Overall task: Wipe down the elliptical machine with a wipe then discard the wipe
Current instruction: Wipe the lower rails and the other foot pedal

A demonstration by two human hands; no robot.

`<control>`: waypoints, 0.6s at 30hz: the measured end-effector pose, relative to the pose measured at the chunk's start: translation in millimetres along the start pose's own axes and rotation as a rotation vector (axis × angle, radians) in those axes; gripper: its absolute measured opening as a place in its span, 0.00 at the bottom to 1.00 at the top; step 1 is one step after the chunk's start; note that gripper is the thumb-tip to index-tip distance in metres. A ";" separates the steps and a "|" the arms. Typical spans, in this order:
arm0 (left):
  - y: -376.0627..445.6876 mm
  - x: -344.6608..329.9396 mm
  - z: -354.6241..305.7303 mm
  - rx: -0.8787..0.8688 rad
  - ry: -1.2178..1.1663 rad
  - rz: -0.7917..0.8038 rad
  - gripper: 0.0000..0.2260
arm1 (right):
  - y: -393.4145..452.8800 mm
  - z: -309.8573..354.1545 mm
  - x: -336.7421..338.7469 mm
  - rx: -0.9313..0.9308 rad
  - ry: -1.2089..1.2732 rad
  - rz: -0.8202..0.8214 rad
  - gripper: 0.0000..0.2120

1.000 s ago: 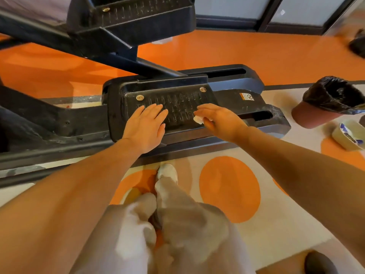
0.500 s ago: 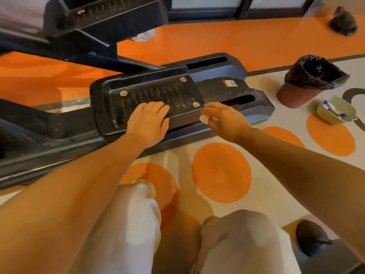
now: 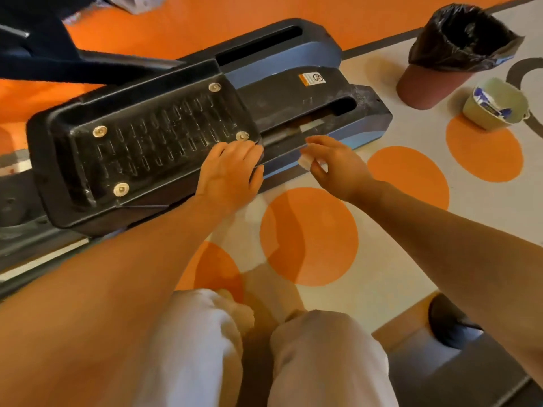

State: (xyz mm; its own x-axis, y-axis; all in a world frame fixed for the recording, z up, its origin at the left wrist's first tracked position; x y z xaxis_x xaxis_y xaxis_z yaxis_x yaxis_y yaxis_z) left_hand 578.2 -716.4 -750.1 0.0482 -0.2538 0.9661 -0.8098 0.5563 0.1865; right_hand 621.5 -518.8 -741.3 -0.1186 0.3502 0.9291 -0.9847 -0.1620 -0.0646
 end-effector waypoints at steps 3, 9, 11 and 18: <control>13.8 -4.5 4.4 -0.050 0.044 0.034 0.16 | 12.9 -5.6 2.6 -0.038 0.045 0.004 0.15; 40.1 2.3 15.7 0.016 0.086 0.113 0.17 | 30.4 -2.3 14.6 -0.057 0.105 0.057 0.18; 44.9 5.7 10.9 -0.015 0.064 0.042 0.15 | 35.1 -3.9 16.3 -0.060 0.125 0.068 0.18; 59.4 22.4 -6.5 0.026 -0.019 -0.003 0.14 | 39.1 -4.8 40.7 -0.138 0.265 -0.025 0.17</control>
State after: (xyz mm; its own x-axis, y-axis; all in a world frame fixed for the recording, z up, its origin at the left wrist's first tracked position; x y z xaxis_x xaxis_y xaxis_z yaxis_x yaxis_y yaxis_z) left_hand 535.0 -683.9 -716.2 0.0400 -0.2707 0.9618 -0.8245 0.5348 0.1848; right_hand 577.5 -506.5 -707.8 -0.1054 0.5845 0.8045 -0.9937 -0.0300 -0.1083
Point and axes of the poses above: each hand's wrist, its own y-axis towards the middle knuckle, its own x-axis out of the back of the hand, z = x × y, the point moved 4 cm from there along y, towards the middle knuckle, and after that the axes turned 6 degrees about x, right-handed, at the moved point
